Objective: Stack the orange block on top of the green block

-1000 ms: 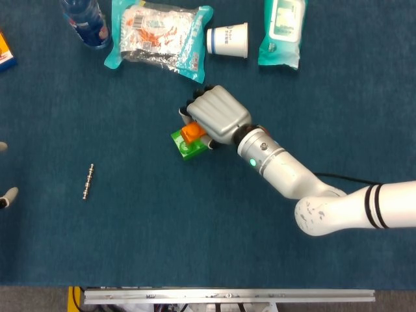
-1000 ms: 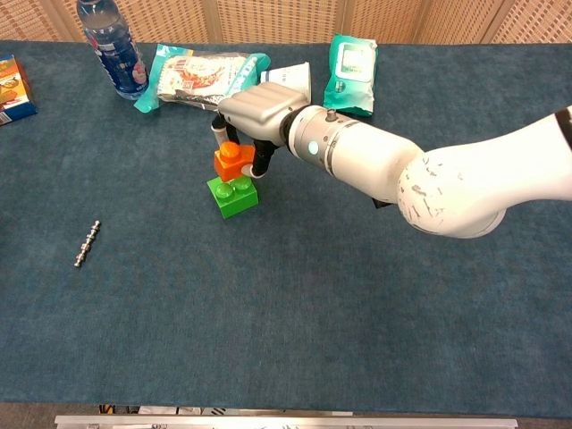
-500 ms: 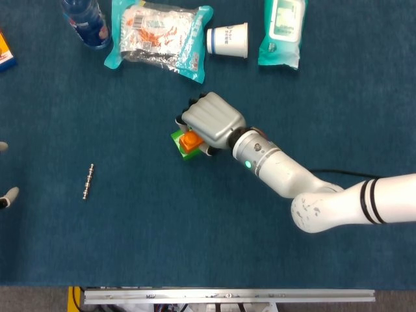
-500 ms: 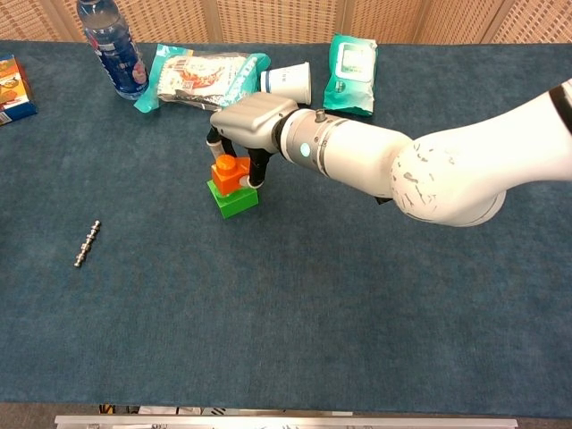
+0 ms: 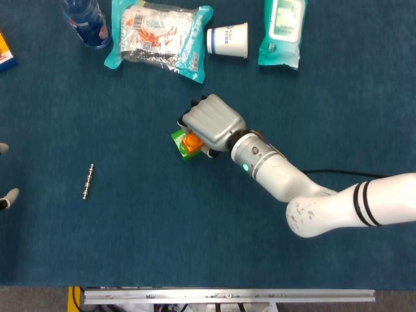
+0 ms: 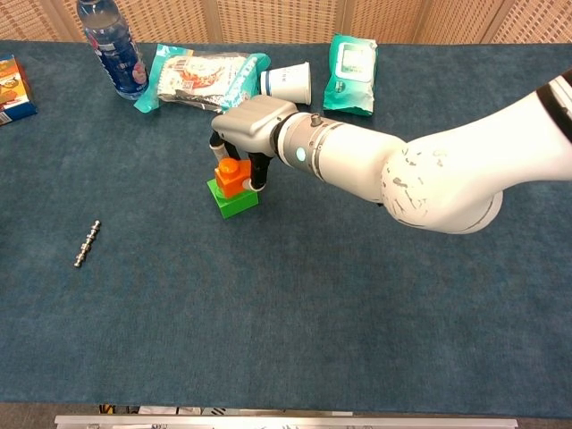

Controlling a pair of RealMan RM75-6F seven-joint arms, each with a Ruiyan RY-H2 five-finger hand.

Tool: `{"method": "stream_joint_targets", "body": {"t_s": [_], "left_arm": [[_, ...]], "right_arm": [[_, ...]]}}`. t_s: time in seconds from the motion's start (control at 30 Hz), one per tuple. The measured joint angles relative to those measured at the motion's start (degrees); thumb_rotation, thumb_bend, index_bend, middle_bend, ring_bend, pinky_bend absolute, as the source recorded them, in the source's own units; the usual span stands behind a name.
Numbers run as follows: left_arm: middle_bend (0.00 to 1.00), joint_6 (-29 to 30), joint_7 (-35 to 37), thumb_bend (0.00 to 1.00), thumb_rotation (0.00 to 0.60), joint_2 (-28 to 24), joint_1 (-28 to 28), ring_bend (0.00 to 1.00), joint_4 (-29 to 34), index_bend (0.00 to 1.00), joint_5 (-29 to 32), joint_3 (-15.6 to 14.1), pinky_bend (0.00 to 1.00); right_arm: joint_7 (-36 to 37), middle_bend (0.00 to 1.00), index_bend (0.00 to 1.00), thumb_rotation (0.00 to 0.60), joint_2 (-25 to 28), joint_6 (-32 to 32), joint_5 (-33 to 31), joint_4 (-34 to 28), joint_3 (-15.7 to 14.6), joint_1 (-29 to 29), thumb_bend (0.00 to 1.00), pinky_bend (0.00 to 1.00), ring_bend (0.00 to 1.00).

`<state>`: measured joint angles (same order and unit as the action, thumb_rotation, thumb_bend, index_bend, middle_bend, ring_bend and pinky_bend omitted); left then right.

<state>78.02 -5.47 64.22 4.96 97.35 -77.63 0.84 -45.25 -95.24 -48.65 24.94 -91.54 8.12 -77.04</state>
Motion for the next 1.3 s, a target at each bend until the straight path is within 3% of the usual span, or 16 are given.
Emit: {"method": "stream_joint_targets", "body": {"t_s": [0.43,1.3], "left_arm": [[0.33,-0.37,1.03,0.16,0.6,0.03,0.16,0.28,-0.8,0.28,-0.41,-0.09,0.26],[0.33,-0.66,3.08,0.16,0.6,0.22,0.0,0.28,-2.5,0.28,-0.8,-0.25,0.26]], "right_arm": [[-2.75,0.44,0.57,0.6,-1.03,-4.15,-3.51,-1.54,-0.75,-1.94,0.31,0.28,0.26],[-4.31,0.44,0.57,0.6,-3.03,-5.55,-5.2,-0.34,-0.62,-2.51,0.31,0.28,0.26]]}}
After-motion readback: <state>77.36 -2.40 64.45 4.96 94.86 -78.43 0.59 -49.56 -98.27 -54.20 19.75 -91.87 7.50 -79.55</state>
